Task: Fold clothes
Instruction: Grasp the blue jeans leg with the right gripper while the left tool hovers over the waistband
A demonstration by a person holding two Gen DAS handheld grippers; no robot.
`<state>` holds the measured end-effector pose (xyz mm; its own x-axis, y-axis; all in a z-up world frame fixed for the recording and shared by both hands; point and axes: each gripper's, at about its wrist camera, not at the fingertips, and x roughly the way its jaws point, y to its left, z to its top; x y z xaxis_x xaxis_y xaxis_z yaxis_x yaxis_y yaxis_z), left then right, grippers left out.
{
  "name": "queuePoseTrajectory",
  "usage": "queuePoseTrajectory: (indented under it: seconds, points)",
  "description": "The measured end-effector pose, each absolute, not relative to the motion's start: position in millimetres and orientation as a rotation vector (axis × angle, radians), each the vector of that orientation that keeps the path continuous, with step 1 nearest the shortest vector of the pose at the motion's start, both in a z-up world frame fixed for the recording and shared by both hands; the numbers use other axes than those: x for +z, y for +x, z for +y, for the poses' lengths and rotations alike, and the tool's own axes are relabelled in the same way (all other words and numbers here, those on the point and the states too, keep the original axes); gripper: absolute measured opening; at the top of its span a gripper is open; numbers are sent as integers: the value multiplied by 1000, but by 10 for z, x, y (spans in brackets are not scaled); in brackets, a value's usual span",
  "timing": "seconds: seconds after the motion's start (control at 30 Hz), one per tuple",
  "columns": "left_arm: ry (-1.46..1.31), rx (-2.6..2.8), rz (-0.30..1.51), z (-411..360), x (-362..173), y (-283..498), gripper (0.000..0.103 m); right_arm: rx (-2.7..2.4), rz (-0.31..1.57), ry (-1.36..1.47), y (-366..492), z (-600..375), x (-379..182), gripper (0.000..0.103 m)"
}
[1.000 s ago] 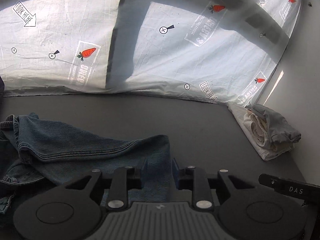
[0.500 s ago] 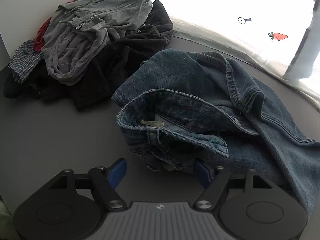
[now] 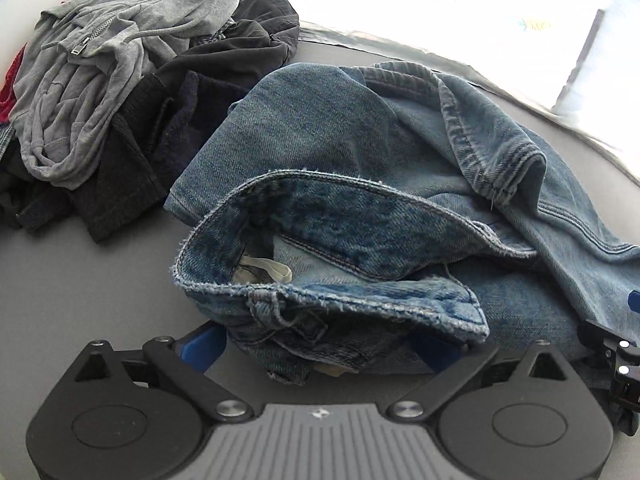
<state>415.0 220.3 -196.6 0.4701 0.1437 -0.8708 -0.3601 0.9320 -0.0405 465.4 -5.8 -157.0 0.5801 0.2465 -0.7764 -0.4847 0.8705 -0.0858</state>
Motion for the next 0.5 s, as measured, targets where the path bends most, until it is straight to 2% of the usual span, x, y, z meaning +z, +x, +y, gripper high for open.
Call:
queuePoseTrajectory:
  seconds: [0.07, 0.13, 0.17, 0.2, 0.23, 0.33, 0.5]
  points:
    - [-293, 311, 1050, 2281, -2018, 4165, 101, 433, 847, -361, 4693, 58, -1631, 66]
    - [-347, 313, 1060, 2330, -2059, 4168, 102, 421, 852, -415, 4753, 151, -1685, 47]
    - [-366, 317, 1062, 2343, -2075, 4163, 103, 437, 854, -430, 4773, 172, -1701, 46]
    - [-380, 320, 1063, 2347, -2091, 4155, 103, 471, 860, -439, 4784, 179, -1713, 38]
    - [-391, 323, 1065, 2346, -2105, 4145, 103, 501, 864, -448, 4793, 184, -1725, 25]
    - [-421, 339, 1064, 2328, -2125, 4110, 103, 505, 830, -415, 4775, 77, -1680, 11]
    - [-427, 355, 1057, 2260, -2120, 4061, 103, 352, 728, -206, 4750, -490, -1369, 6]
